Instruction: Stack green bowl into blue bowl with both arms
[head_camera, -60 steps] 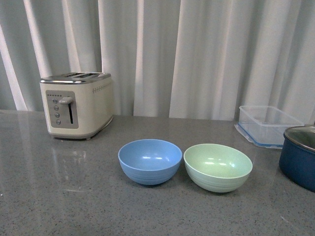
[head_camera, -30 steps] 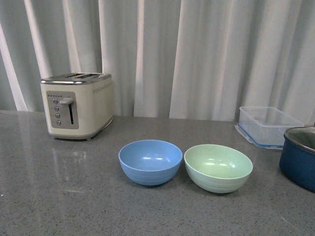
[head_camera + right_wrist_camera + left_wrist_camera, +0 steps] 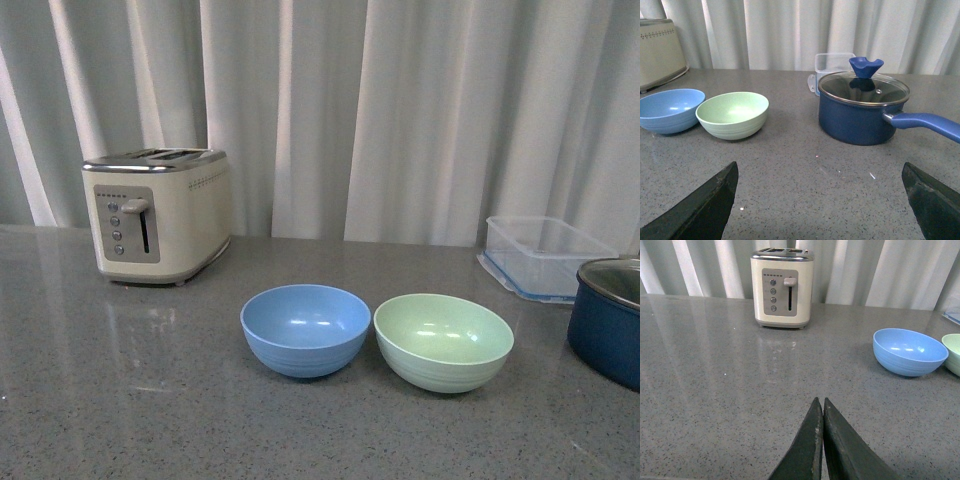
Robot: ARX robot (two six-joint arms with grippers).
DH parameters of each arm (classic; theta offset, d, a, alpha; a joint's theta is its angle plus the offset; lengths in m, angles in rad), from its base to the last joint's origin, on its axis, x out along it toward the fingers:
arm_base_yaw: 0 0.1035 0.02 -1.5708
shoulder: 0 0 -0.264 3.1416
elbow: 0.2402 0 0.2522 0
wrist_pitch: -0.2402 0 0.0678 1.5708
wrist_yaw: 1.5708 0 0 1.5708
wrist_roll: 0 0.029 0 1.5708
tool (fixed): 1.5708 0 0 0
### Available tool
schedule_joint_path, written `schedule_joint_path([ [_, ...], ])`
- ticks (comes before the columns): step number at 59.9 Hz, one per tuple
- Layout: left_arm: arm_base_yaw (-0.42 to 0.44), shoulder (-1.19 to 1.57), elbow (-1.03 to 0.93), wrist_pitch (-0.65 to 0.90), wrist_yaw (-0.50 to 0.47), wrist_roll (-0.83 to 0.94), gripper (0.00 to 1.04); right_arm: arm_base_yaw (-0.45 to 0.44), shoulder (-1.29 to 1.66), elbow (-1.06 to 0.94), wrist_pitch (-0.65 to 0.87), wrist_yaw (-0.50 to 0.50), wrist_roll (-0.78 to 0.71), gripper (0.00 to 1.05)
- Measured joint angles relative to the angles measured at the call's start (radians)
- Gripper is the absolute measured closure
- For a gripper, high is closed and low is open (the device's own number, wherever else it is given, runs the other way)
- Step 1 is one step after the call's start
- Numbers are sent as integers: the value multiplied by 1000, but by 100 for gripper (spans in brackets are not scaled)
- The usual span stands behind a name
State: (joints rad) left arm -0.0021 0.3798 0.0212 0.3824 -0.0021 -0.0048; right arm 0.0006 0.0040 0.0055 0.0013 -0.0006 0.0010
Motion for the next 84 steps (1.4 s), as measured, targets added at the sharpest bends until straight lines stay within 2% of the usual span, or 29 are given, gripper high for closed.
schedule_joint_path([
  [35,0,-206,0,-205,0,0,101,0,0,0,0,0,0,10],
  [42,0,-345,0,-372,0,0,101,0,0,0,0,0,0,10],
  [56,0,-375,0,-382,0,0,101,0,0,0,0,0,0,10],
  [60,0,-376,0,-382,0,0,91,0,0,0,0,0,0,10],
  [65,0,-376,0,-382,0,0,69,0,3,1,-3,2,0,10],
  [66,0,-376,0,-382,0,0,64,7,28,19,-53,18,0,10],
  [69,0,-376,0,-382,-1,0,52,28,306,214,-430,64,-1,10],
  [72,0,-376,0,-382,2,0,39,38,561,357,-626,55,8,10],
  [80,0,-376,0,-382,2,0,6,90,977,644,-594,14,55,10],
  [84,0,-376,0,-382,2,0,7,113,1088,756,-584,-1,76,10],
])
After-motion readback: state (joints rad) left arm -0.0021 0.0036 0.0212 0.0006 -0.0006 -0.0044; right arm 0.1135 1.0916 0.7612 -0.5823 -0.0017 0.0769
